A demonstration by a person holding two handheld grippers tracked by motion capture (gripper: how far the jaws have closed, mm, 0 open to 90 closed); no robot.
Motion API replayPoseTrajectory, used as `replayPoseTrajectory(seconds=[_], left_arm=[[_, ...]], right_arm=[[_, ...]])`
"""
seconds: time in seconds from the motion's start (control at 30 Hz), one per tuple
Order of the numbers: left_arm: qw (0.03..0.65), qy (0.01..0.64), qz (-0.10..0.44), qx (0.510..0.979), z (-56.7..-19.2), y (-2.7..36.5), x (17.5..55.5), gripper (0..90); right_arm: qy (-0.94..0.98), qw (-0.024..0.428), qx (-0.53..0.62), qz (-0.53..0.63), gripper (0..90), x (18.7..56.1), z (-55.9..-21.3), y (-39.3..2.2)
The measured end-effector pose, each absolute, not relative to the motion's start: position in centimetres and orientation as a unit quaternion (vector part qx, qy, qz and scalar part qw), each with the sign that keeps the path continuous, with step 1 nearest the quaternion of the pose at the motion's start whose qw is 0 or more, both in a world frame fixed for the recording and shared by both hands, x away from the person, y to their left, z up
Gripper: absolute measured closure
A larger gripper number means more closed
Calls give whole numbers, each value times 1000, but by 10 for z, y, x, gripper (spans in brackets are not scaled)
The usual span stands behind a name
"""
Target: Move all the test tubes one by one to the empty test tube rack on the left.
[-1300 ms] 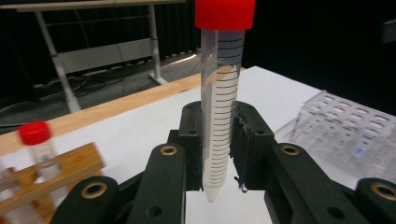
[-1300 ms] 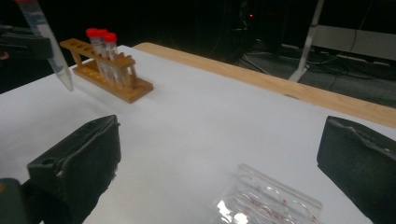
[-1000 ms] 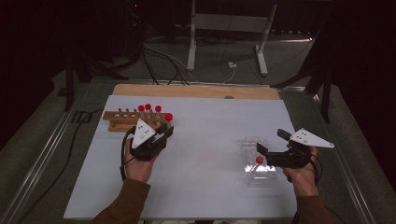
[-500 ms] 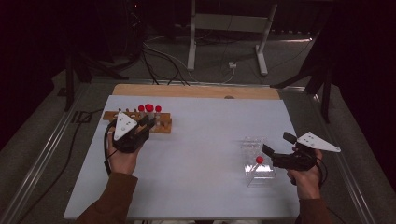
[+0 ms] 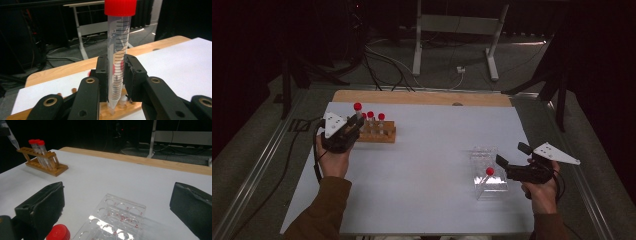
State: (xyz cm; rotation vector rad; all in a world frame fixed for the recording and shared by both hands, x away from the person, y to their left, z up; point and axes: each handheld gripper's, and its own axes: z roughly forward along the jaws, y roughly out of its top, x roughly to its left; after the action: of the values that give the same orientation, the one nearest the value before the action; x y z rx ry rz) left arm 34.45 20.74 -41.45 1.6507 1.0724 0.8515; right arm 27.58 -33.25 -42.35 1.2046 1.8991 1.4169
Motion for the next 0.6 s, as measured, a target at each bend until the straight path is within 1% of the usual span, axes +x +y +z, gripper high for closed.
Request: replayPoseTrajectory(seconds=[0.33, 0.6], left_arm=[[451, 479, 366, 658, -422, 221, 367, 758], [439, 503, 363, 649, -433, 223, 380, 757]], right_arm=[[691, 238, 440, 521, 0, 275, -423, -334], [691, 237, 439, 523, 0, 275, -425, -334]])
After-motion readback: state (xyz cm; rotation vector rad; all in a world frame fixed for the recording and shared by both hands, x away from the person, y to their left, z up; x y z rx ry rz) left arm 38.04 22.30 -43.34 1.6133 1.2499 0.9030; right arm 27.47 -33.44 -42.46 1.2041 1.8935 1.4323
